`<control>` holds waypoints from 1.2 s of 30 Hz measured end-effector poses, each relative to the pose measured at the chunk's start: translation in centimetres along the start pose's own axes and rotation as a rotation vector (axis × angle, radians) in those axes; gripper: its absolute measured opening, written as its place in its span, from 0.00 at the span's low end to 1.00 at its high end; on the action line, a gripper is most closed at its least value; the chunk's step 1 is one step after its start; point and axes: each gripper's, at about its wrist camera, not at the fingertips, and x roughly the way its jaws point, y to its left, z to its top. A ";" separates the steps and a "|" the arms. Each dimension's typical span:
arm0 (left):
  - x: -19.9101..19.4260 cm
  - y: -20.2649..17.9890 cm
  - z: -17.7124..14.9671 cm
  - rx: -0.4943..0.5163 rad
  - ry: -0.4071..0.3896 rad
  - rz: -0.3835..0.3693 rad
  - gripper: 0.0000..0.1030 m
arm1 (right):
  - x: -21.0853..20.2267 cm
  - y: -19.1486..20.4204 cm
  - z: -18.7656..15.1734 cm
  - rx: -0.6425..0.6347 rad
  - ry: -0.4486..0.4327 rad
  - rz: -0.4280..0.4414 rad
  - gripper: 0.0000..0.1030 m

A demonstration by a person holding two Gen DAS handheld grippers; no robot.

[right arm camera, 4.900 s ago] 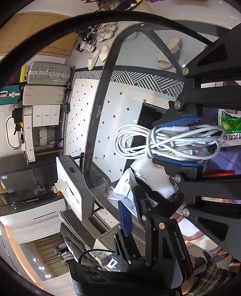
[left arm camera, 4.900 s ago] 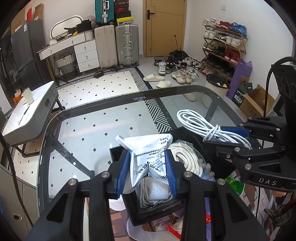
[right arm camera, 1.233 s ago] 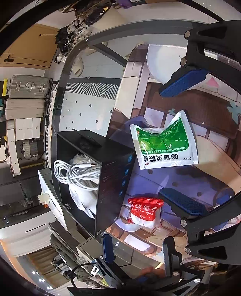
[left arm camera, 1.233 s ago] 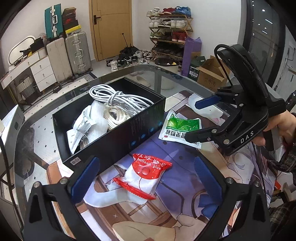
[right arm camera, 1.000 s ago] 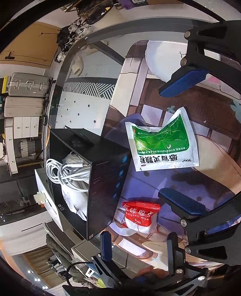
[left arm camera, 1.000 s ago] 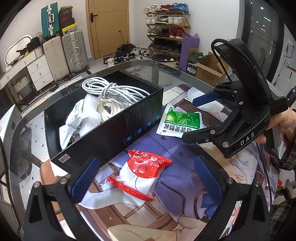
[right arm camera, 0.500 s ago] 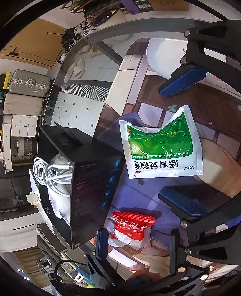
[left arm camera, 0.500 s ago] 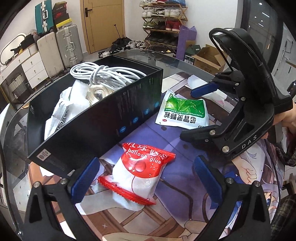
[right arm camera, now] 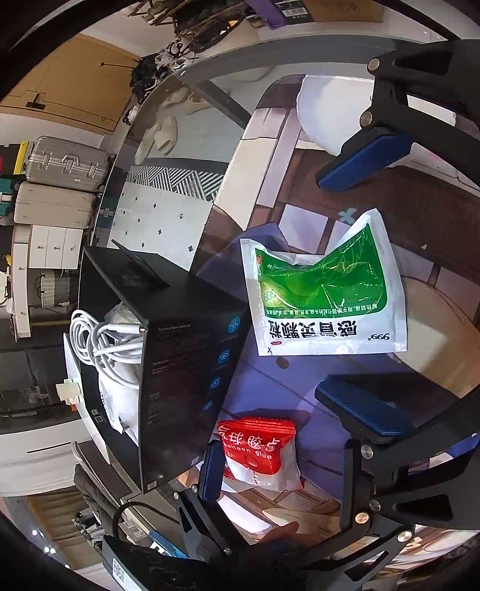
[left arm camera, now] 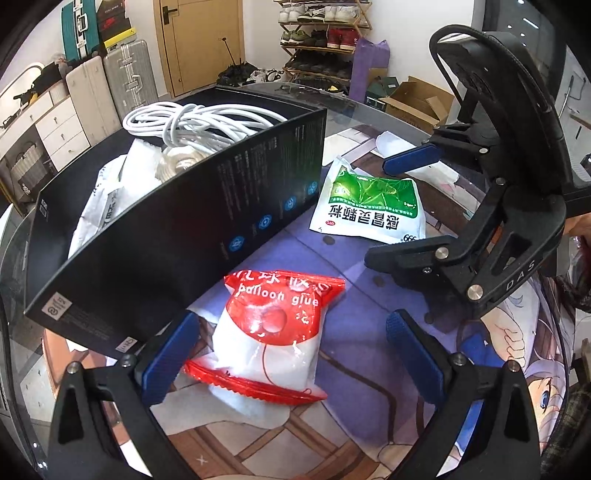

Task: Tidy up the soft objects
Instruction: 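Reach the left tool to the red balloon glue packet while the right tool reaches the green packet, then grasp the red balloon glue packet with the left tool while the right tool grasps the green packet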

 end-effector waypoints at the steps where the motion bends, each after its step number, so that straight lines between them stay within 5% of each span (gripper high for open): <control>1: 0.0 0.0 0.0 0.000 0.000 0.000 0.99 | 0.0 0.0 0.0 -0.001 0.001 -0.001 0.99; 20: 0.8 0.0 0.5 -0.007 -0.004 0.015 0.96 | 0.1 -0.1 0.1 -0.008 0.013 0.007 0.98; 31: -0.3 -0.1 0.1 -0.016 -0.048 0.018 0.46 | -1.0 1.5 0.0 -0.068 0.023 0.045 0.66; 36: -0.4 -0.5 -0.1 -0.028 -0.060 0.055 0.41 | -1.4 2.1 -0.1 -0.073 0.033 0.050 0.49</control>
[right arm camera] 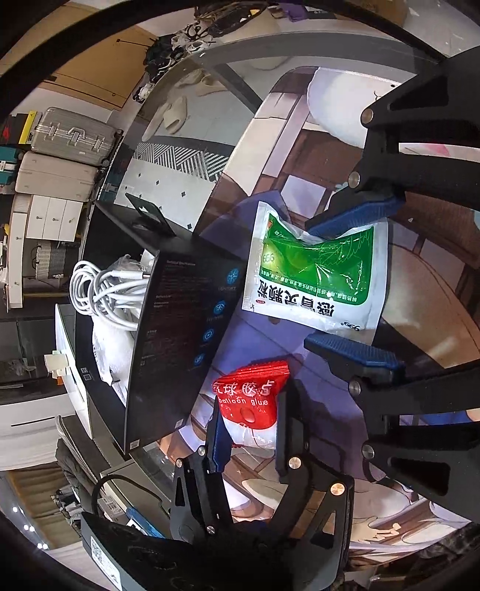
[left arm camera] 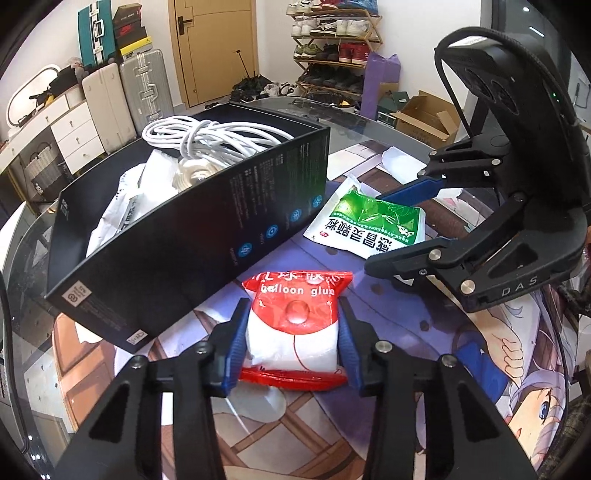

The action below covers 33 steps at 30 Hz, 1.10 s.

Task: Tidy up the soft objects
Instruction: 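Grasp the red balloon glue packet with the left tool while the right tool grasps the green packet, then lift and carry both packets over the black box with both tools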

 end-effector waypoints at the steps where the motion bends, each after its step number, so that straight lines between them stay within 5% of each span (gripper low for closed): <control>1: 0.0 -0.2 0.0 -0.001 -0.001 0.008 0.41 | 0.0 0.1 0.1 0.002 0.004 -0.001 0.47; 6: -0.2 -1.0 -0.3 -0.020 -0.007 0.052 0.40 | -0.2 0.5 0.2 0.003 0.016 -0.010 0.29; 21: -2.1 -2.0 -0.3 -0.082 -0.039 0.110 0.40 | -3.1 -0.1 -1.0 0.098 -0.053 0.012 0.28; 33: -5.7 -1.3 0.3 -0.127 -0.110 0.160 0.40 | -6.9 2.2 0.1 0.053 -0.116 0.017 0.28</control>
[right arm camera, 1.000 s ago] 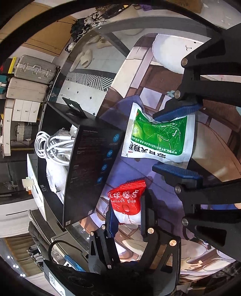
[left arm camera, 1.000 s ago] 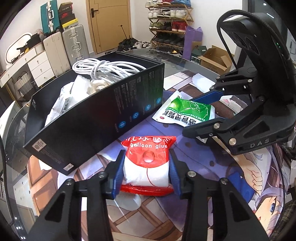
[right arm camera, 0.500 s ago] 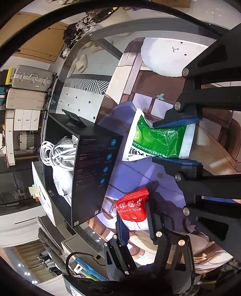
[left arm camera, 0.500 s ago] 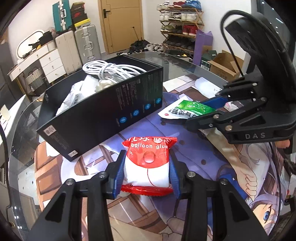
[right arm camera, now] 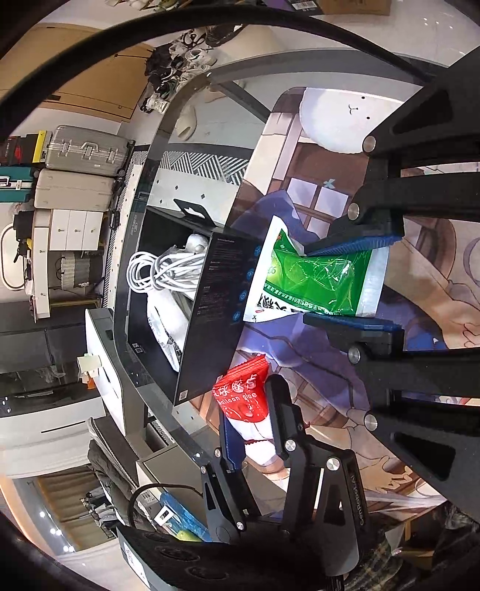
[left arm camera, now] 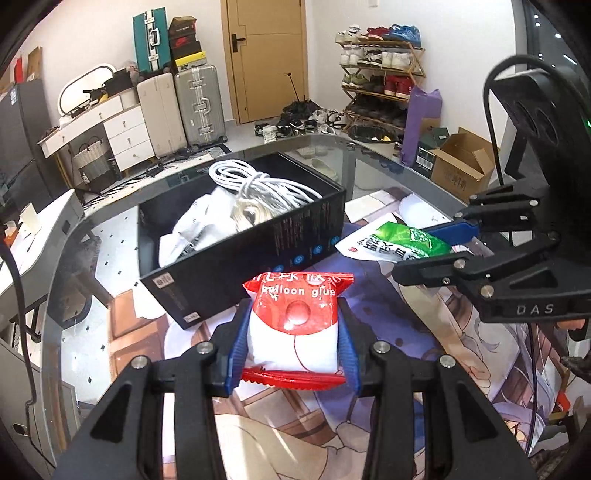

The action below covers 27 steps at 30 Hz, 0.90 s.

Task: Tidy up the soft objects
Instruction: 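Lift and carry both packets over the black box with both tools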

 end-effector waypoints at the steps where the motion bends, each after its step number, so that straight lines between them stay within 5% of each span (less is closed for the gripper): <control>1: -0.4 0.2 0.1 -0.002 -0.006 0.006 0.40 | -0.2 0.1 0.1 -0.003 -0.004 0.001 0.28; 27: -1.3 4.6 3.2 -0.119 -0.034 0.061 0.40 | -1.8 0.6 5.4 -0.043 -0.064 0.005 0.28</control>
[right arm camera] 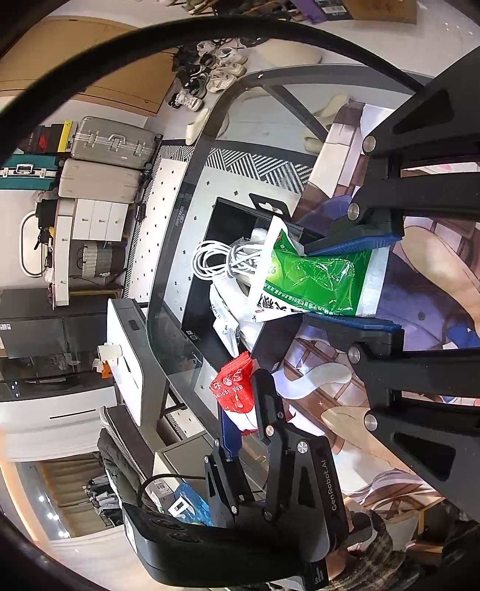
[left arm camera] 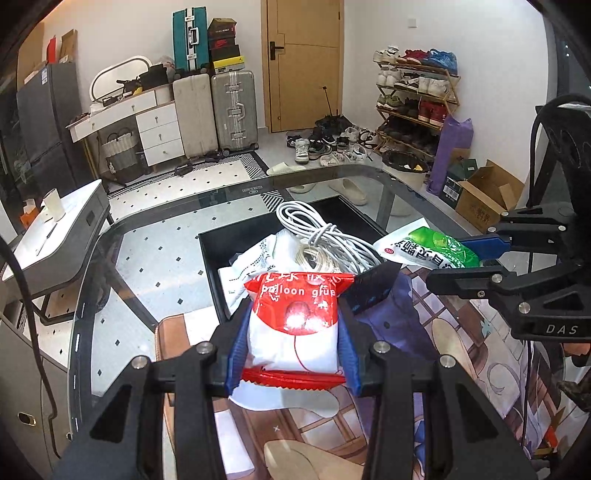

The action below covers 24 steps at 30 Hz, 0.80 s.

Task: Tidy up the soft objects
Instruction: 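Lift and carry both packets over the black box with both tools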

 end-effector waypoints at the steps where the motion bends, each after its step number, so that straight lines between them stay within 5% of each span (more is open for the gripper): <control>1: 0.1 0.2 0.2 -0.006 0.001 0.002 0.40 | 0.1 -0.1 0.3 0.000 0.001 0.001 0.28; 24: 3.1 2.9 3.3 -0.032 0.021 0.020 0.40 | 3.2 -1.8 4.2 0.010 0.003 0.044 0.28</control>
